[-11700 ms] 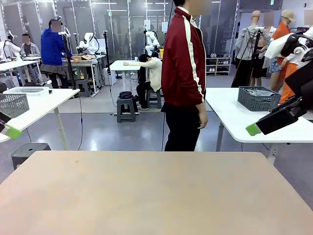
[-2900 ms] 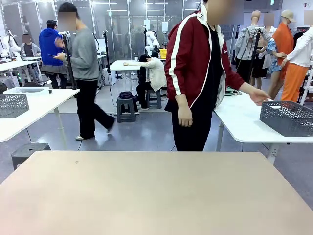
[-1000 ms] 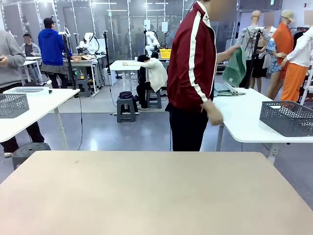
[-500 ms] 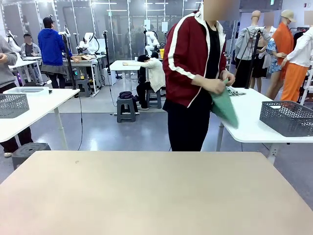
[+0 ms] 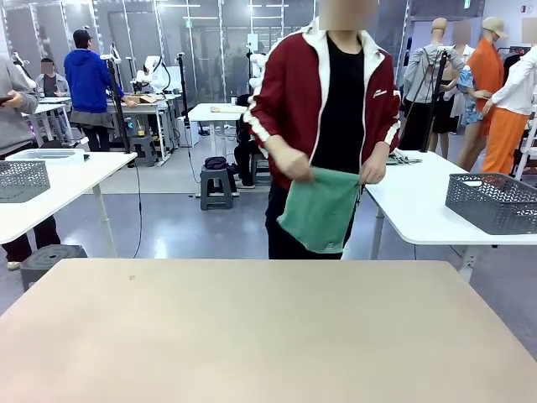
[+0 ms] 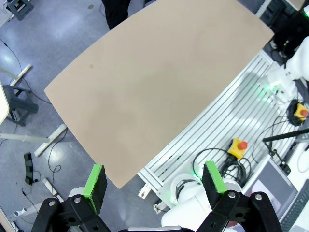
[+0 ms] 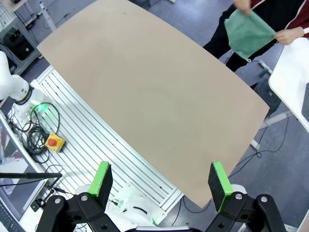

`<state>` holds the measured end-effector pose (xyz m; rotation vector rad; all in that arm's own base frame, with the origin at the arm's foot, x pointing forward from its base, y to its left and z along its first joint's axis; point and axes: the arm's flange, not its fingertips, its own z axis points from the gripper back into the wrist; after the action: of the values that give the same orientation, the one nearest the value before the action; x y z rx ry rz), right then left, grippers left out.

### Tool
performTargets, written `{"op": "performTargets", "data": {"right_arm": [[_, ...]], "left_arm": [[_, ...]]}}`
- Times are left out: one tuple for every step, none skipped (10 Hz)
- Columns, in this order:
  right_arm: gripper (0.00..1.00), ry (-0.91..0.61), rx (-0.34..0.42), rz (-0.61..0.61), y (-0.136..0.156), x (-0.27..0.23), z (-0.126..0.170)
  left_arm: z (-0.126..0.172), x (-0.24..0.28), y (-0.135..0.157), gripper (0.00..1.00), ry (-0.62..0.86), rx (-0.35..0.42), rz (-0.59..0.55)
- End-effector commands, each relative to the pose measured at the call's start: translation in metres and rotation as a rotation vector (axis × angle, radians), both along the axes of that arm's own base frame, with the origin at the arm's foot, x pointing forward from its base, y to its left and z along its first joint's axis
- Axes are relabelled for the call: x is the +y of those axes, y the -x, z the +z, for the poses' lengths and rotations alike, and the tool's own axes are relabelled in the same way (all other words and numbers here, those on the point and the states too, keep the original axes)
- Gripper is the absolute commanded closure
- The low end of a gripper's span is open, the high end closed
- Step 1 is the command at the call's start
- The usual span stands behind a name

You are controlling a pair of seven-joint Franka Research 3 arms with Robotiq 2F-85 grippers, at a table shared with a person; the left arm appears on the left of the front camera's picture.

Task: Fold the towels and place them in the basket.
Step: When a person lays out a Towel with hook on the table, fold it in half twice.

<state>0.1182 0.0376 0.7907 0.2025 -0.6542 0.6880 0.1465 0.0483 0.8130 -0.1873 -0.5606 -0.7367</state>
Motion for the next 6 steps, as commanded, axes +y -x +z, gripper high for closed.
{"op": "performTargets", "data": {"right_arm": [[0.00, -0.003, -0.016, 0.014, 0.0060, 0.0000, 0.0022], [0.00, -0.003, -0.016, 0.014, 0.0060, 0.0000, 0.0022], [0.00, -0.003, -0.016, 0.014, 0.0060, 0.0000, 0.0022], [0.00, -0.003, -0.016, 0.014, 0.0060, 0.0000, 0.0022], [0.00, -0.003, -0.016, 0.014, 0.0060, 0.0000, 0.0022], [0.00, -0.003, -0.016, 0.014, 0.0060, 0.0000, 0.0022]], "left_arm": [[-0.0002, -0.0006, 0.0017, 0.00, 0.002, -0.004, -0.006], [-0.0002, -0.0006, 0.0017, 0.00, 0.002, -0.004, -0.006], [-0.0002, -0.0006, 0.0017, 0.00, 0.002, -0.004, -0.006], [-0.0002, -0.0006, 0.0017, 0.00, 0.002, -0.004, -0.006], [-0.0002, -0.0006, 0.0017, 0.00, 0.002, -0.004, -0.006], [-0.0002, -0.0006, 0.0017, 0.00, 0.002, -0.004, -0.006]]}}
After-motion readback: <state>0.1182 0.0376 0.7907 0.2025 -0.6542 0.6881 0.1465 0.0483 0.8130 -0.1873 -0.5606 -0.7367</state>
